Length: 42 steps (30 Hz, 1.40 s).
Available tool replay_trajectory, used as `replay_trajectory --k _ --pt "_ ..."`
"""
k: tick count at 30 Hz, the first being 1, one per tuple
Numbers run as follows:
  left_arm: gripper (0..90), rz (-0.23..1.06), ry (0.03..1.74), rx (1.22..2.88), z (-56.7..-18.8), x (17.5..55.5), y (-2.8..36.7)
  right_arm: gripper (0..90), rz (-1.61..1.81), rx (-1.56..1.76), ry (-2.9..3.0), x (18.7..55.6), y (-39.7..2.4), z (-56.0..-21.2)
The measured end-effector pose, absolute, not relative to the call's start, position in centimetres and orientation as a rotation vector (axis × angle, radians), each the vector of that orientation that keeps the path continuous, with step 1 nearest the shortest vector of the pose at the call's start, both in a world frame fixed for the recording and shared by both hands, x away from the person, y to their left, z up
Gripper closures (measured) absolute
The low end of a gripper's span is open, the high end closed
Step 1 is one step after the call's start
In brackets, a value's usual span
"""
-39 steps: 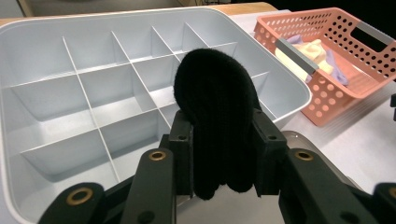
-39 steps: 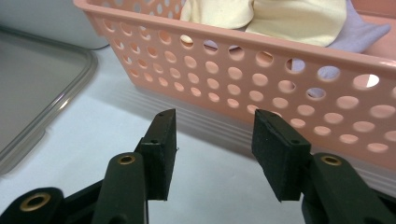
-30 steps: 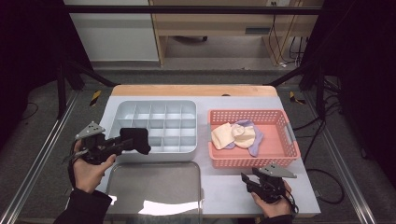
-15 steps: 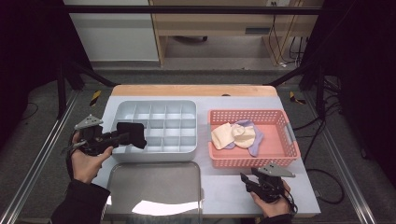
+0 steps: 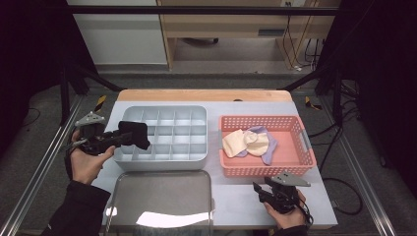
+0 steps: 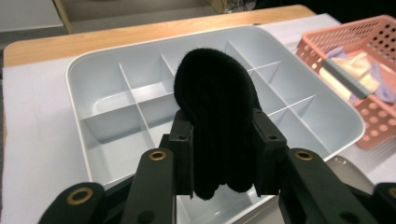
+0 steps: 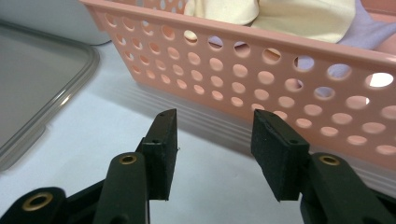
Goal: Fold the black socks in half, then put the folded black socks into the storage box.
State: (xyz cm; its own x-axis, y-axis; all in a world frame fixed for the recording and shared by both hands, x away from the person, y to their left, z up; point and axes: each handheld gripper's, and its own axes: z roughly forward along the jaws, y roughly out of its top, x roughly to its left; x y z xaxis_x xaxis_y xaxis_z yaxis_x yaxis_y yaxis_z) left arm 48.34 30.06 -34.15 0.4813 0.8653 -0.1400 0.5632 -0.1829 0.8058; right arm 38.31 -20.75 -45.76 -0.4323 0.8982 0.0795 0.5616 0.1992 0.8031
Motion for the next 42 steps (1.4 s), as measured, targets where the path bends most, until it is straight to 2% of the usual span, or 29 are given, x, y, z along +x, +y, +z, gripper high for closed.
replay_trajectory --k 18,42 --pt "65.8 0.377 1.266 1.955 -36.8 49.1 31.1 52.6 1.109 1.364 2.088 38.6 -20.5 -45.9" --pt "66.6 0.325 1.270 2.116 -38.6 49.6 28.7 52.9 1.110 1.366 2.093 38.6 -20.5 -45.9"
